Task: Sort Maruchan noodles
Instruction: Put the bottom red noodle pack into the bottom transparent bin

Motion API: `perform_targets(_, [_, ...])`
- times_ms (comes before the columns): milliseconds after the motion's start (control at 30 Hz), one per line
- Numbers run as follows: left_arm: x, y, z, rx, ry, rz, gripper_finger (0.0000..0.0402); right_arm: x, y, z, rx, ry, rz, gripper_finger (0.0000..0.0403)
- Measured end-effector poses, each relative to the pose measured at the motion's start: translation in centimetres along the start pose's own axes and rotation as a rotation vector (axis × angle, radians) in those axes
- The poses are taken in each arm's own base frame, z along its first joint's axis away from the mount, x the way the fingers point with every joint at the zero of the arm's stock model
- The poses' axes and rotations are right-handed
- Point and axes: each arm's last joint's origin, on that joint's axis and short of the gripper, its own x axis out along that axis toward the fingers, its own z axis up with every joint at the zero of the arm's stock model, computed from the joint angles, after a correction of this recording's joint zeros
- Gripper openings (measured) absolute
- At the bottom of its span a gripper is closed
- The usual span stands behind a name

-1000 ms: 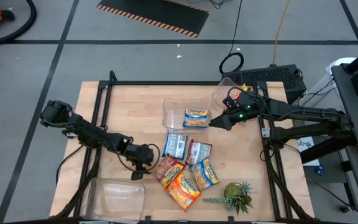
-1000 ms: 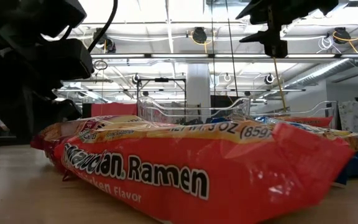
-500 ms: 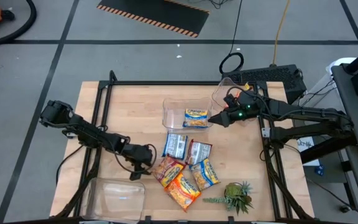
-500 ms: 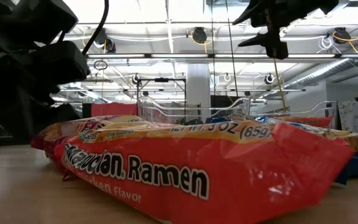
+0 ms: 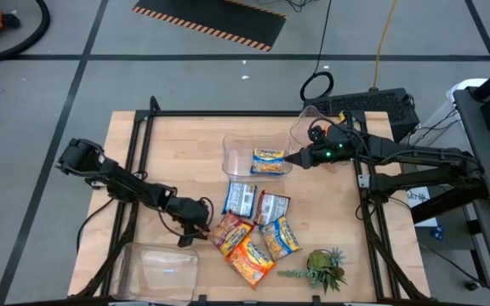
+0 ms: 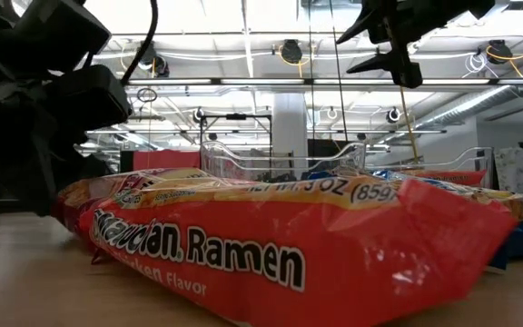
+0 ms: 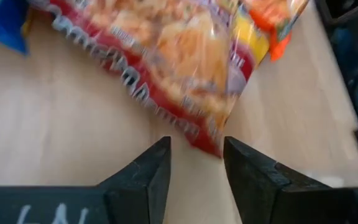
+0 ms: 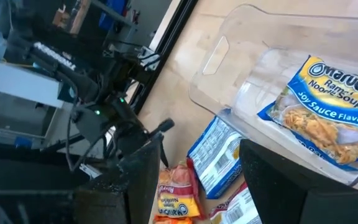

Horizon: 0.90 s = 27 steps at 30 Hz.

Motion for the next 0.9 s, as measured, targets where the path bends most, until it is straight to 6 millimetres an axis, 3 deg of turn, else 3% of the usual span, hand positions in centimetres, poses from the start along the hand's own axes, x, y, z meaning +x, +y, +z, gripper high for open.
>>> perform_targets(233, [1.5,0.3,0.1,-0.063,-0.047,-0.040,0.0134,0.0,0.0,0.1,0.034,-0.021,-0.013,0.0214])
perform_targets(467, [1.6,0.5,0.1,-0.084,-0.045,-0.033,0.0058,0.0,-0.1,0.1,0.029,-0.041,-0.028,0.0214])
perform_targets(633, [1.1,0.5,0.4,-0.129,-0.052,-0.031,0.0009,0.0,-0.1,0.1,0.008,-0.044,-0.030,0.0214])
perform_targets(900, [-1.6,0.8,1.7,-0.102,-0.102,0.037,0.0003,0.0,-0.1,0.2,-0.048,-0.061,-0.045,0.0214])
